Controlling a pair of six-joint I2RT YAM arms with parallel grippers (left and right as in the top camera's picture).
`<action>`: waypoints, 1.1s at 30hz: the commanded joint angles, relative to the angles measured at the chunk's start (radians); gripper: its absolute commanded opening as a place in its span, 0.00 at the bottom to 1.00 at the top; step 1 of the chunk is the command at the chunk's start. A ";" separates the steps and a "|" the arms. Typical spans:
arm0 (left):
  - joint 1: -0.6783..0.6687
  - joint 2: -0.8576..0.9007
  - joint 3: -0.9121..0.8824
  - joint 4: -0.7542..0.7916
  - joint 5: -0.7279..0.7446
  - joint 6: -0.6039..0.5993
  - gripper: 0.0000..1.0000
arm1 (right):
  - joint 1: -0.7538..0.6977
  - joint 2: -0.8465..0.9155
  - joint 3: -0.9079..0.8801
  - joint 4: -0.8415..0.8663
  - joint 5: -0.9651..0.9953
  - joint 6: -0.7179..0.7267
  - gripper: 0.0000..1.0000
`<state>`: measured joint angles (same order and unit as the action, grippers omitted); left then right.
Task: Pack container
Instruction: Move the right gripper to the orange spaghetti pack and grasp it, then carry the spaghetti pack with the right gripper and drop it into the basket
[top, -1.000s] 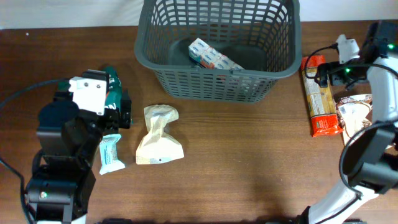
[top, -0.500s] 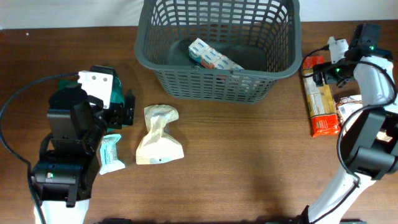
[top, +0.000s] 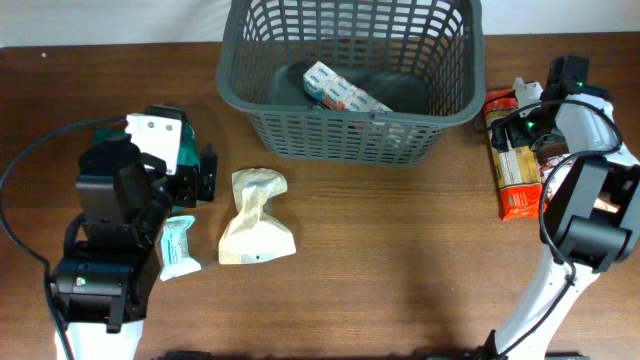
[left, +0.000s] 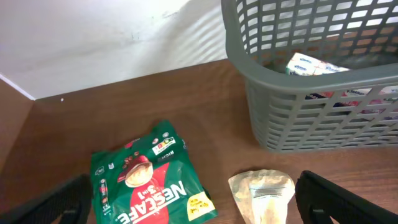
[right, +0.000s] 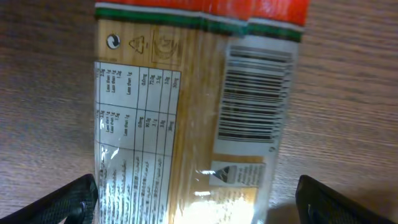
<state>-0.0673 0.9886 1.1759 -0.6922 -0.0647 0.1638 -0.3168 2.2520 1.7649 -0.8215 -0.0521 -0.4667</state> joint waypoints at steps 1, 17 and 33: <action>-0.002 0.000 0.011 0.002 -0.011 0.009 0.99 | 0.003 0.044 -0.004 0.000 -0.020 0.015 0.99; -0.002 0.000 0.011 0.002 -0.011 0.009 0.99 | 0.003 0.111 -0.004 0.005 -0.051 0.061 0.62; -0.002 0.000 0.011 0.002 -0.011 0.009 0.99 | 0.003 0.063 0.055 -0.048 -0.053 0.109 0.04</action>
<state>-0.0673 0.9886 1.1759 -0.6922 -0.0647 0.1638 -0.3161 2.2829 1.8057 -0.8406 -0.1059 -0.3958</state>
